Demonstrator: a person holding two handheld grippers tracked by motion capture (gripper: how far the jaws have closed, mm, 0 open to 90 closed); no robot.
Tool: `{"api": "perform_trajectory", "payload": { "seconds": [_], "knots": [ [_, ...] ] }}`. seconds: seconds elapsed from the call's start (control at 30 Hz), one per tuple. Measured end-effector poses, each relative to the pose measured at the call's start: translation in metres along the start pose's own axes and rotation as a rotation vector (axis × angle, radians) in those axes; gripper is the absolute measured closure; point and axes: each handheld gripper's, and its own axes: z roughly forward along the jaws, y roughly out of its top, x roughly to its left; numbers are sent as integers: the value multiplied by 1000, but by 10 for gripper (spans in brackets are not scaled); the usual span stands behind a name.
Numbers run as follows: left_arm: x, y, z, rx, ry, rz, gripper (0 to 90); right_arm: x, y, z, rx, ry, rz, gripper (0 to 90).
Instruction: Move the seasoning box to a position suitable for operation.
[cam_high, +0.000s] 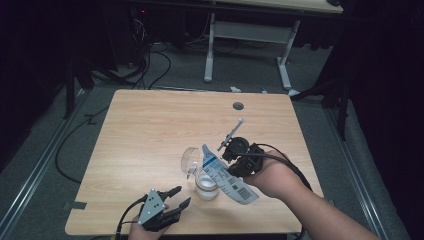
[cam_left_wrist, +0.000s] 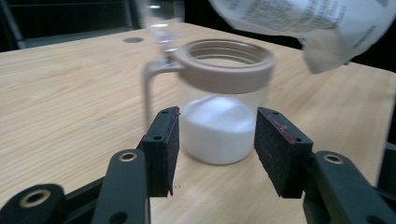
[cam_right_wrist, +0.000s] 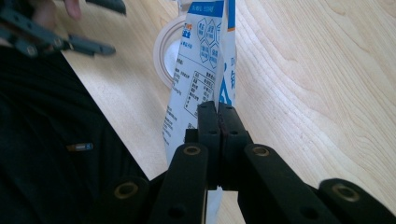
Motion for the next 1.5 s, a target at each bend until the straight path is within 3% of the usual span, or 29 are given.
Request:
{"api": "perform_trajectory", "payload": {
  "seconds": [0.17, 0.33, 0.87, 1.5],
  "knots": [
    [16, 5, -4, -8, 46, -1, 506, -9, -3, 1, 0, -9, 14, 900],
    [23, 8, -4, -15, 67, -15, 506, -22, -8, 4, 10, -24, 43, 900],
    [27, 10, -5, -18, 67, -31, 498, -64, -27, 23, 16, -81, 138, 900],
    [29, 11, -5, -24, 68, -61, 497, -108, -52, 53, 88, -141, 253, 900]
  ]
}}
